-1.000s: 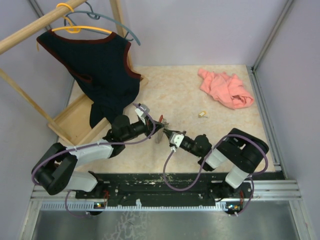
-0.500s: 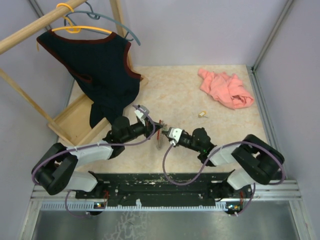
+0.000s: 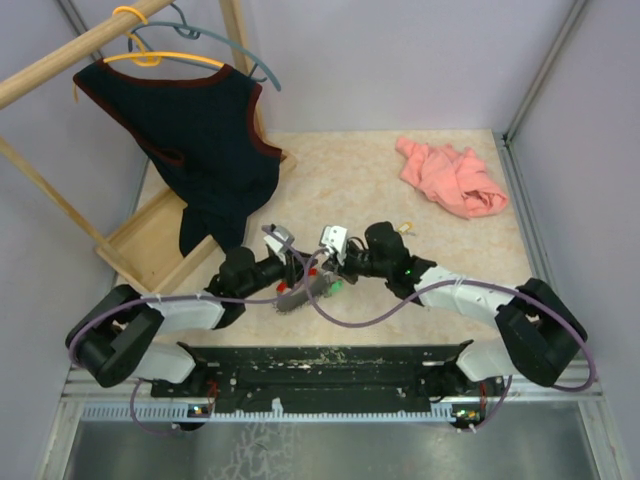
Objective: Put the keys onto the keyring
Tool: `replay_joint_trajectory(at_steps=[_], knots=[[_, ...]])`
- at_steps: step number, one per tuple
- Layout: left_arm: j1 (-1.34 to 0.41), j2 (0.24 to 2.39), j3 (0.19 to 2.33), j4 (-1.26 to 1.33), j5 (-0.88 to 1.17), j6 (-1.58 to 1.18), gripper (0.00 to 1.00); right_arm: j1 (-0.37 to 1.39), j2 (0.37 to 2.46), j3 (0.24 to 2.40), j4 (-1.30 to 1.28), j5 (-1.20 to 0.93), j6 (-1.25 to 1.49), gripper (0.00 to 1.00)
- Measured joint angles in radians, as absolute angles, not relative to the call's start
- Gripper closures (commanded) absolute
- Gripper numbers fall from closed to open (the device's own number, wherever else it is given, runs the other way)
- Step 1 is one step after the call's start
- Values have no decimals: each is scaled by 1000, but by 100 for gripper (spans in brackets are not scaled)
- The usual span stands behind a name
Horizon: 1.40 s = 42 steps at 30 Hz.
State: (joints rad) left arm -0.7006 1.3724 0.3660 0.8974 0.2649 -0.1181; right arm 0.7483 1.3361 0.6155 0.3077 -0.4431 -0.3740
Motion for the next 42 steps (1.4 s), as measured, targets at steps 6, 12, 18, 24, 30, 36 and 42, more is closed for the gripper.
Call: replay_joint_trajectory(at_steps=[6, 12, 18, 24, 30, 36, 42], knots=[[-700, 1349, 269, 978, 228, -64, 72, 733, 1363, 730, 155, -455, -328, 100], [-699, 1349, 265, 991, 268, -19, 66, 730, 1409, 744, 86, -390, -265, 90], [-713, 1329, 310, 812, 332, -29, 62, 730, 1409, 744, 12, -307, -157, 74], [-735, 1279, 329, 637, 375, -102, 62, 730, 1374, 705, -14, -306, 12, 70], [-735, 1270, 366, 474, 387, -167, 64, 783, 1342, 602, 14, -265, 121, 68], [-735, 1273, 366, 414, 377, -216, 65, 844, 1381, 595, 85, -225, 194, 68], [-735, 1326, 376, 405, 353, -255, 66, 926, 1410, 595, 148, -132, 199, 67]])
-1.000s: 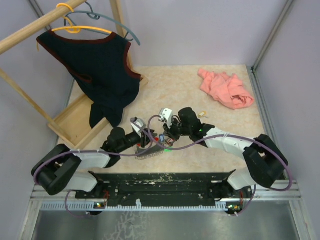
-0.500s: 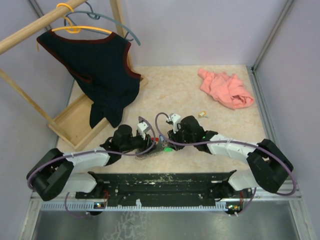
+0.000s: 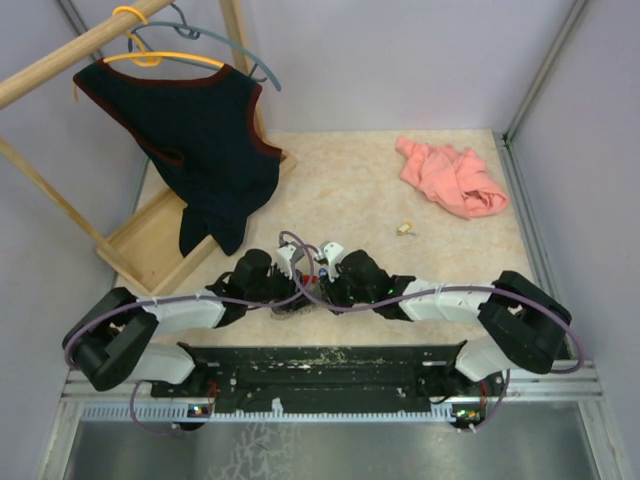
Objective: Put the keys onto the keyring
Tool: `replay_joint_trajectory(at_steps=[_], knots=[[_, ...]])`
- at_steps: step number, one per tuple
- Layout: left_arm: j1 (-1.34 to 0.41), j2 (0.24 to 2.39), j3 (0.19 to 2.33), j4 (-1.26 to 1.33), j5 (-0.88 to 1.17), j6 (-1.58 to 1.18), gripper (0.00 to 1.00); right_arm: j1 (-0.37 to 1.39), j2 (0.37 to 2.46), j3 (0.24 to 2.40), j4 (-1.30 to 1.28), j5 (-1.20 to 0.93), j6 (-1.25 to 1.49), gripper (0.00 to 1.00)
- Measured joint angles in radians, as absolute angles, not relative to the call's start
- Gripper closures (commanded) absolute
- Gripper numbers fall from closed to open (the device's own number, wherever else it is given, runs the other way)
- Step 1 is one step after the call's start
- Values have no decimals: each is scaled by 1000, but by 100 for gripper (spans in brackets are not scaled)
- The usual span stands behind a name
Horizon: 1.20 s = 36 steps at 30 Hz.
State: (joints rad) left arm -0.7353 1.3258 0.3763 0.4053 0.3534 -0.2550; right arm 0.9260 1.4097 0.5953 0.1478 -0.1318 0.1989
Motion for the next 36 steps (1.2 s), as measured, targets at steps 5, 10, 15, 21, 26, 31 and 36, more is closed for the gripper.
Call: replay_joint_trajectory(at_steps=[5, 10, 15, 21, 26, 31, 36], knots=[[-735, 1368, 396, 403, 340, -277, 68, 974, 1444, 595, 179, -68, 183, 67], [-732, 1373, 396, 400, 323, -294, 68, 996, 1478, 595, 198, -14, 175, 65], [-730, 1373, 396, 399, 314, -301, 70, 1024, 1507, 596, 215, 20, 163, 65], [-728, 1373, 396, 399, 310, -311, 71, 1040, 1523, 596, 232, 61, 149, 67], [-728, 1378, 395, 399, 308, -315, 71, 1047, 1533, 596, 239, 89, 133, 77], [-727, 1382, 393, 399, 305, -315, 71, 1047, 1532, 596, 231, 105, 124, 90], [-726, 1382, 391, 399, 303, -314, 71, 1052, 1514, 596, 208, 142, 112, 95]])
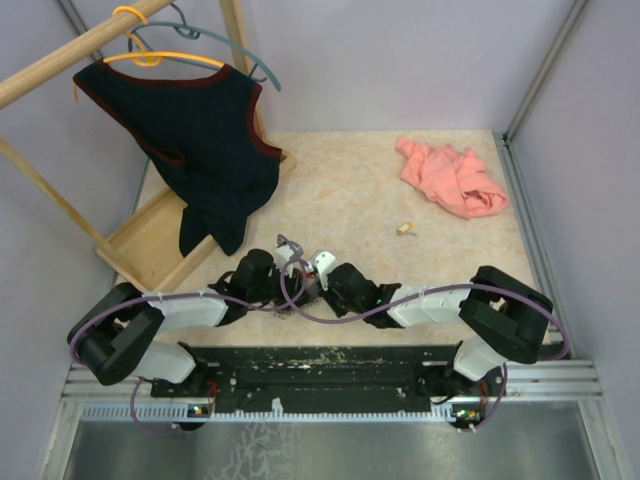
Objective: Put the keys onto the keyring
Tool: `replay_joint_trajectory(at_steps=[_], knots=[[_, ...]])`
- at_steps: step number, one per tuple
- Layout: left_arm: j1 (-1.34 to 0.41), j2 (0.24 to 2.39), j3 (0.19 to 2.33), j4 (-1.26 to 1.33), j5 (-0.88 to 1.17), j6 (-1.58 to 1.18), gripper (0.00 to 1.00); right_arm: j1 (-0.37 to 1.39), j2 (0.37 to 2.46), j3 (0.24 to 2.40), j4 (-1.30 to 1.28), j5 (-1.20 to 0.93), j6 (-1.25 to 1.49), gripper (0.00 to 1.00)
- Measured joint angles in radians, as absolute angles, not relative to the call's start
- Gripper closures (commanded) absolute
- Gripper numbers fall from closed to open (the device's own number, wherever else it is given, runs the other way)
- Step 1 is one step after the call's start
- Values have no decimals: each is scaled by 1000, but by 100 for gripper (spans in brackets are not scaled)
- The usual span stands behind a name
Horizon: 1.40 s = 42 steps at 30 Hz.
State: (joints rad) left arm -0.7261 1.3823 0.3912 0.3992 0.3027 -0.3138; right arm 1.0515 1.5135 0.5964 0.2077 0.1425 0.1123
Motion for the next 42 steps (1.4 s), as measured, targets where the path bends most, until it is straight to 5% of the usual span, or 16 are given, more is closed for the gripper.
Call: replay_joint_trajectory(at_steps=[6, 18, 28, 35, 42], knots=[[-726, 1382, 389, 399, 302, -313, 71, 1052, 1507, 596, 187, 172, 97, 98], [-726, 1382, 388, 399, 303, -313, 71, 1051, 1507, 596, 191, 179, 96, 83], [-726, 1392, 388, 400, 313, -313, 71, 1051, 1509, 597, 197, 179, 89, 81], [-723, 1393, 388, 401, 324, -311, 70, 1051, 1522, 612, 200, 179, 84, 98], [-722, 1390, 374, 439, 338, -286, 69, 1003, 1507, 617, 186, 111, 72, 100]])
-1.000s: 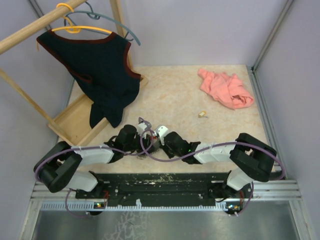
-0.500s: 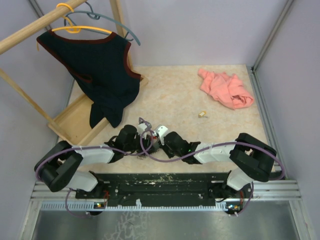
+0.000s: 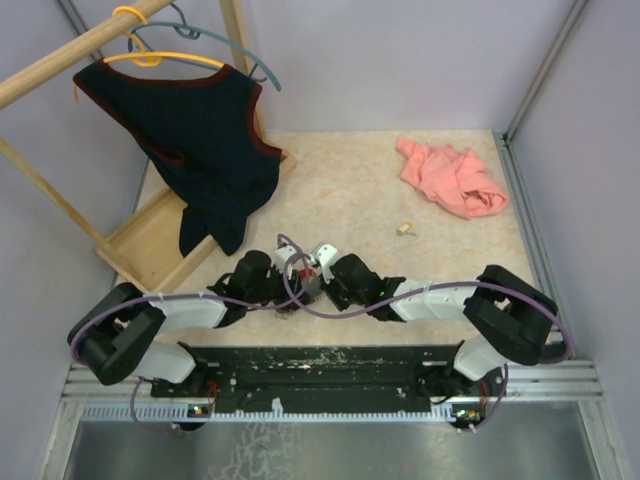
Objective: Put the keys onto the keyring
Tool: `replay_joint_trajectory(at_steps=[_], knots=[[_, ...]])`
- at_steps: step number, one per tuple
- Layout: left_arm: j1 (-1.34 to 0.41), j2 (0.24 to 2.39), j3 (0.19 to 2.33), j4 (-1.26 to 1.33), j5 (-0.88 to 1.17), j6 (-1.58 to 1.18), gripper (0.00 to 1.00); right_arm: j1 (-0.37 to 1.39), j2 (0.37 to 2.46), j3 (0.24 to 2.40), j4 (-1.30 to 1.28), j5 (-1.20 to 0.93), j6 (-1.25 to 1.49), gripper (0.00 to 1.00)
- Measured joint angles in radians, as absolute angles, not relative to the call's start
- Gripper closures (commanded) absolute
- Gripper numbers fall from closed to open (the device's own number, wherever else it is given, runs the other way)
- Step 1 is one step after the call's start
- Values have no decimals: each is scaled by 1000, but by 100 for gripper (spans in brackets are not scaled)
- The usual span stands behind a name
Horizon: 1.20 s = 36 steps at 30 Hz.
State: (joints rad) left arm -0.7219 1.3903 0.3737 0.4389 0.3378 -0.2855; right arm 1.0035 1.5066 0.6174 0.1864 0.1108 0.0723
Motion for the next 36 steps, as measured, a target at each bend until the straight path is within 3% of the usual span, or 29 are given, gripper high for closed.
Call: replay_joint_trajectory(at_steps=[15, 28, 36], knots=[[-722, 1409, 281, 786, 411, 47, 68, 886, 1459, 635, 96, -102, 25, 100], [-722, 1496, 333, 808, 564, 330, 68, 815, 1459, 660, 57, -159, 18, 100], [-722, 1504, 334, 804, 554, 340, 69, 775, 1462, 705, 31, -68, 24, 79]])
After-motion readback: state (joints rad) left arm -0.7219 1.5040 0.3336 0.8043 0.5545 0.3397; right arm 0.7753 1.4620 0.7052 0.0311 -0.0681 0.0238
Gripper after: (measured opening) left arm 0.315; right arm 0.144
